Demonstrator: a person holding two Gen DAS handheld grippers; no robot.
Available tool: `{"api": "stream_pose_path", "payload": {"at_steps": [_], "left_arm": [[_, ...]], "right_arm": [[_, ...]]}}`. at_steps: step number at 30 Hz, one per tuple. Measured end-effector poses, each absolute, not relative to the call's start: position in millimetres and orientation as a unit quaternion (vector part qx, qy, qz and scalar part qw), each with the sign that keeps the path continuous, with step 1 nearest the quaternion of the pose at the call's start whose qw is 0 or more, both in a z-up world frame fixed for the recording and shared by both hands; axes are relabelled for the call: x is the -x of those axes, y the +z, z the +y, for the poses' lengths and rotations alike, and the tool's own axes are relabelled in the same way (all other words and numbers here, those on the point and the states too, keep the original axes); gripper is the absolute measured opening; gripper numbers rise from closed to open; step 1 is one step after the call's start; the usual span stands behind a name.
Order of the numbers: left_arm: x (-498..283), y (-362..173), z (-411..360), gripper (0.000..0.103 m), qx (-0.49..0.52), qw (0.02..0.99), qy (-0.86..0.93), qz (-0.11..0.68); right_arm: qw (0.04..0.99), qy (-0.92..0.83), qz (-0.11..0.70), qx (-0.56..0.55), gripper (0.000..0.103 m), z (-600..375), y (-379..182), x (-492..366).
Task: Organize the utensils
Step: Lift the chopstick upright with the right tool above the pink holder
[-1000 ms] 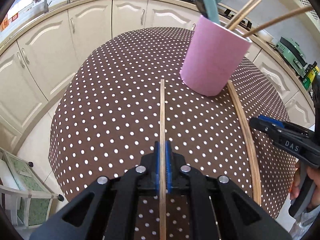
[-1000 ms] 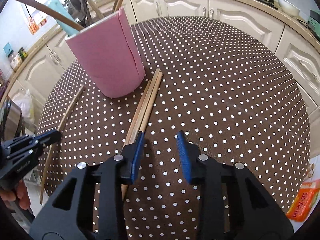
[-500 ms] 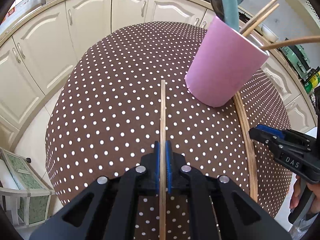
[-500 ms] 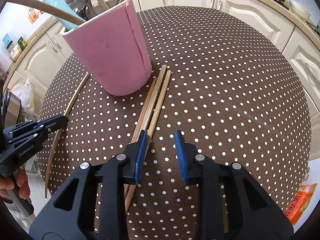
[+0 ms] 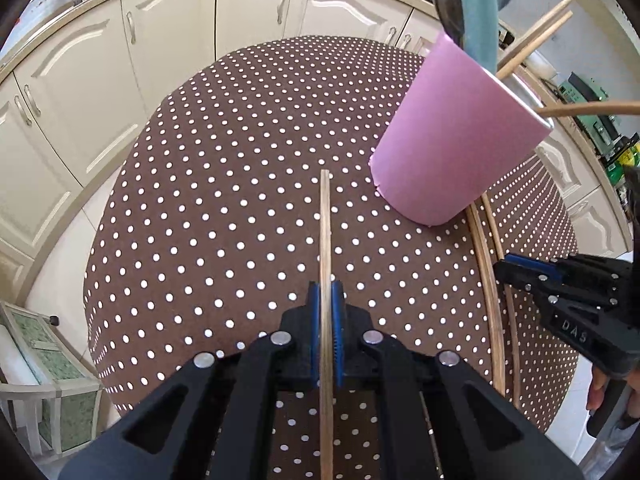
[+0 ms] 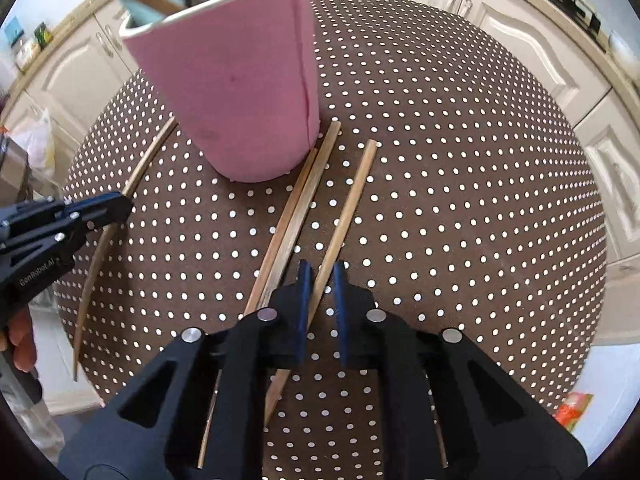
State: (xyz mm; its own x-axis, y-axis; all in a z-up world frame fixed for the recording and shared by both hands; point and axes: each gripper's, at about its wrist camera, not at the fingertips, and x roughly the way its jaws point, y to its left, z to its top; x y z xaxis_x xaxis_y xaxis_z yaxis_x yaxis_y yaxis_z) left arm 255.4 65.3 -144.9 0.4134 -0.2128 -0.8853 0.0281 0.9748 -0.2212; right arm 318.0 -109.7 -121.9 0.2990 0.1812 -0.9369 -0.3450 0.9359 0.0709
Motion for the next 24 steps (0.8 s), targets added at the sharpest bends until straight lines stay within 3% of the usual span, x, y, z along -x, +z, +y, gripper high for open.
{"api": "stream_pose_path", "payload": {"at_steps": [11, 24], "left_arm": [[-226.7, -129.4, 90.1, 0.005, 0.135, 0.858, -0.069, 0.491], [-167.0, -53.6, 76.7, 0.005, 0.113, 0.917, -0.112, 0.366]], "right_arm": [[0.826, 0.188, 0.531, -0.011, 0.006, -155.4, -108.9, -302.1], [0.897, 0.229, 0.365, -0.100, 0.006, -201.6, -33.1, -255.3]]}}
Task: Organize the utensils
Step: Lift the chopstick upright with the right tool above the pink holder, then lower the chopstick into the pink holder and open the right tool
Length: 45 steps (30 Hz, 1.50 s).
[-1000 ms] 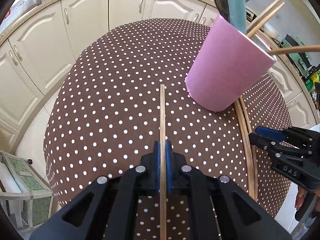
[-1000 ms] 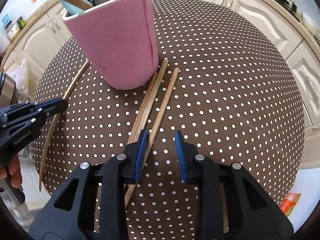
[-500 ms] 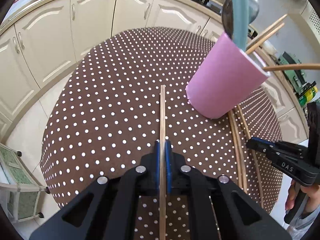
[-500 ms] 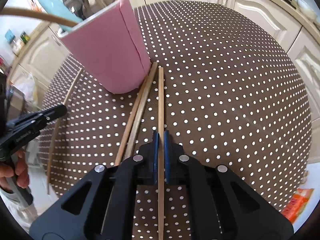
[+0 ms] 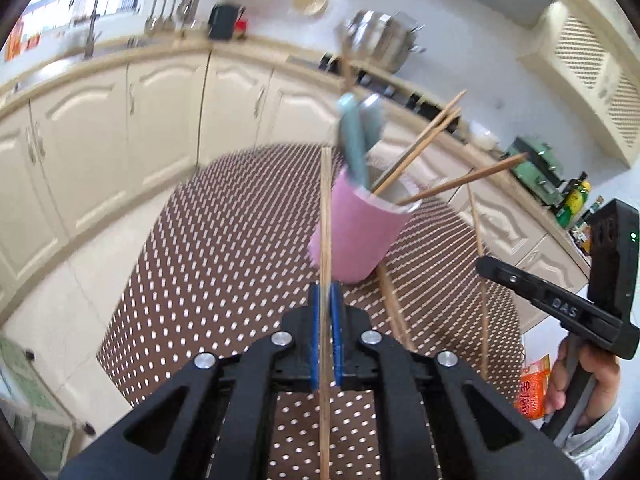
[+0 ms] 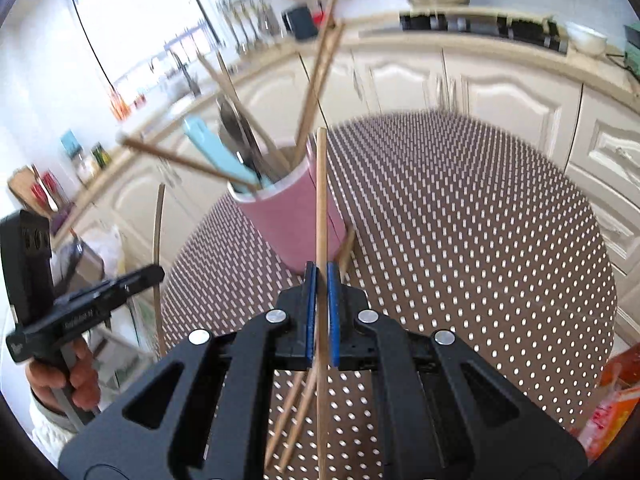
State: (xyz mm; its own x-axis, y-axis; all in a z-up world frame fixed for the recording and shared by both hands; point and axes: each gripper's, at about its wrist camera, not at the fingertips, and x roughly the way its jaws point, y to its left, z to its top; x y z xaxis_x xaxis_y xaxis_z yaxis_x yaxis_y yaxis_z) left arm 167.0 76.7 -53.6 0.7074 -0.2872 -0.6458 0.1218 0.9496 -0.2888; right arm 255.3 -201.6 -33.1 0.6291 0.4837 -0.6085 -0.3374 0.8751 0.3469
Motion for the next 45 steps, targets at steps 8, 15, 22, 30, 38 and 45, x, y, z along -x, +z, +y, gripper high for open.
{"api": "stream_pose_path", "payload": {"at_steps": [8, 15, 22, 30, 38, 45], "left_arm": [[-141.0, -16.1, 53.9, 0.005, 0.088, 0.947, -0.129, 0.282], [-136.7, 10.0, 35.0, 0.005, 0.079, 0.961, -0.147, 0.221], [-150.2, 30.2, 29.6, 0.005, 0.083, 0.968, -0.149, 0.182], [-174.5, 53.7, 29.2, 0.005, 0.095, 0.973, -0.156, 0.138], [-193.2, 65.2, 25.5, 0.005, 0.110, 0.976, -0.153, 0.105], [-210.0, 58.3, 16.5, 0.005, 0.087, 0.981, -0.143, 0.095]], "right_arm": [[0.924, 0.244, 0.276, -0.106, 0.006, -207.6, -1.7, -228.7], [0.933, 0.256, 0.224, -0.117, 0.006, -204.5, 15.5, -217.9], [0.949, 0.243, 0.156, -0.128, 0.006, -206.1, 35.6, -216.4], [0.955, 0.240, 0.105, -0.139, 0.006, -207.6, 50.5, -228.3], [0.955, 0.241, 0.083, -0.152, 0.006, -207.2, 49.0, -253.2], [0.957, 0.242, 0.061, -0.151, 0.006, -196.9, 49.4, -277.9]]}}
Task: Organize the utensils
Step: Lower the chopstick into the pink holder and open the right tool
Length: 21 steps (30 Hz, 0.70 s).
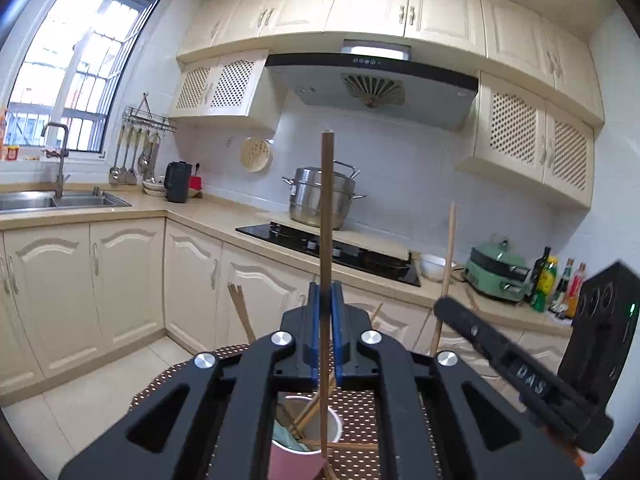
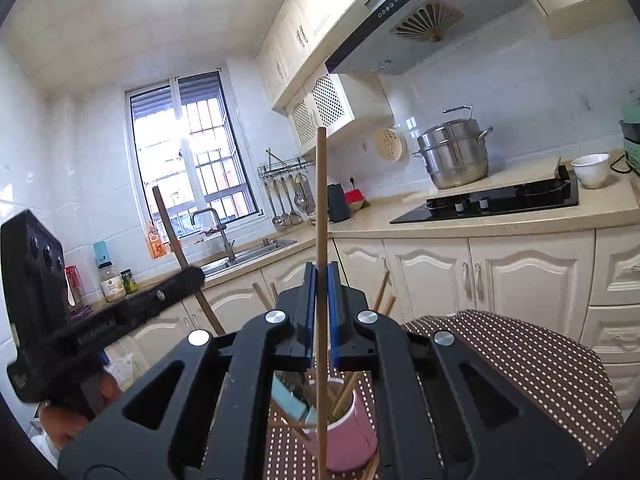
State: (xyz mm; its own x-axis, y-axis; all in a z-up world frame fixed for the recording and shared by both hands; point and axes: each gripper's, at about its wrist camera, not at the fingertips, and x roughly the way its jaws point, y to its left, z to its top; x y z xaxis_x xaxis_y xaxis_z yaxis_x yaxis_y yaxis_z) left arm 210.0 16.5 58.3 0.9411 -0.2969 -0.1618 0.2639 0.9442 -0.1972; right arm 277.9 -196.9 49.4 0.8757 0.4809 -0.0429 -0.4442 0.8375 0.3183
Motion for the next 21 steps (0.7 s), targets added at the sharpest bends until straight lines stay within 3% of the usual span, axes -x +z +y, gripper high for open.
{"api": "stream_pose_path", "payload": {"at_steps": [8, 21], "left_arm": [[-206.2, 65.2, 15.7, 0.005, 0.065, 0.986, -0.143, 0.053], [-235.5, 9.9, 14.3, 0.007, 0.066, 0.978, -0.151, 0.125]], "right_arm": [[0.956, 0.243, 0.042, -0.158, 0.006, -183.9, 44.5, -299.0], [0.960, 0.238, 0.052, -0.140, 0.006, -168.1, 20.0, -317.0]]}}
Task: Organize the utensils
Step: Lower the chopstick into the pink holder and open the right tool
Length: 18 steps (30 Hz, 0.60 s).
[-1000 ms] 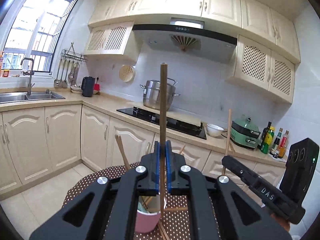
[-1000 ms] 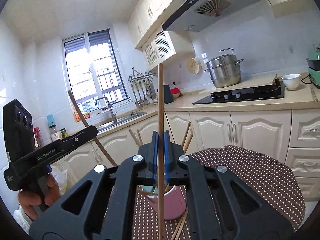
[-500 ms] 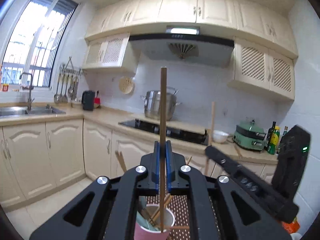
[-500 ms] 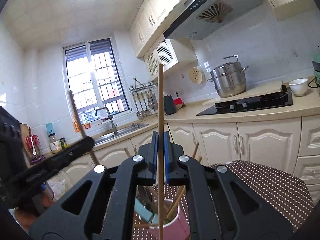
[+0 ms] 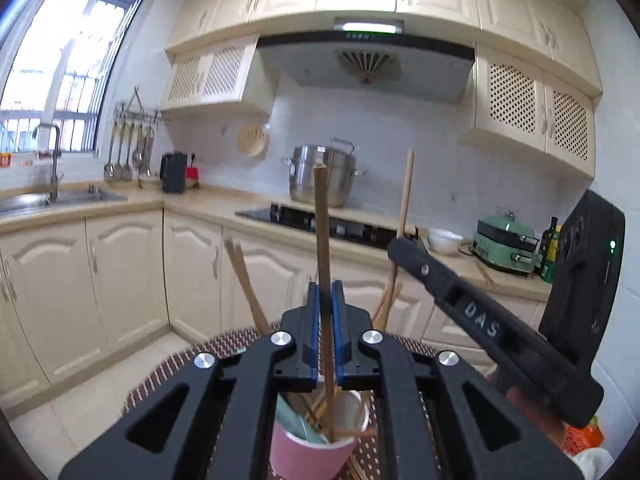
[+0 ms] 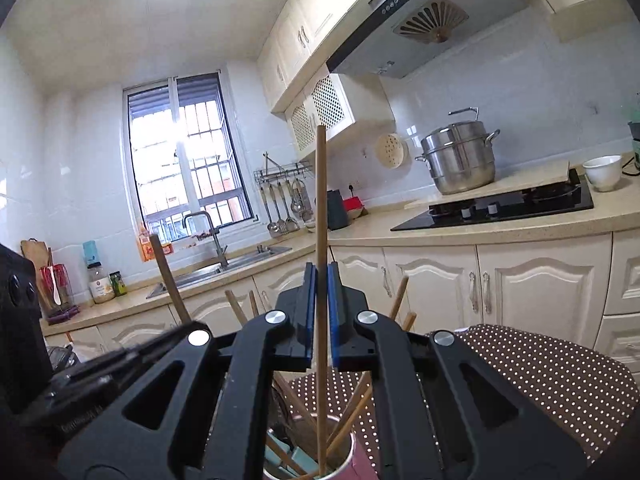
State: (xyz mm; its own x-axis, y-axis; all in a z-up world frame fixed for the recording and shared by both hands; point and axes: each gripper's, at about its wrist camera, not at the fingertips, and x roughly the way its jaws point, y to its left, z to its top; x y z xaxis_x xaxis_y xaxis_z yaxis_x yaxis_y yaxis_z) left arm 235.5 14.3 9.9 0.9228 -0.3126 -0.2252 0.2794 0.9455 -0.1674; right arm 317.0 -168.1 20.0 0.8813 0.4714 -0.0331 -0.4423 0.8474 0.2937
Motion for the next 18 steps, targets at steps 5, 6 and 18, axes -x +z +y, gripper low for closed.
{"api": "stream_pose_path", "payload": {"at_steps": [5, 6, 18], "left_arm": [[-234.6, -8.6, 17.8, 0.012, 0.064, 0.973, -0.156, 0.155], [-234.5, -10.2, 18.5, 0.017, 0.065, 0.972, -0.159, 0.161], [-214.5, -7.0, 31.1, 0.050, 0.084, 0.969, -0.151, 0.175]], "right_arm": [[0.959, 0.246, 0.069, -0.125, 0.006, -167.0, 11.7, -314.7], [0.958, 0.247, 0.072, -0.124, 0.006, -167.6, 10.8, -313.4], [0.958, 0.253, 0.100, -0.096, 0.007, -169.2, 5.8, -295.1]]}}
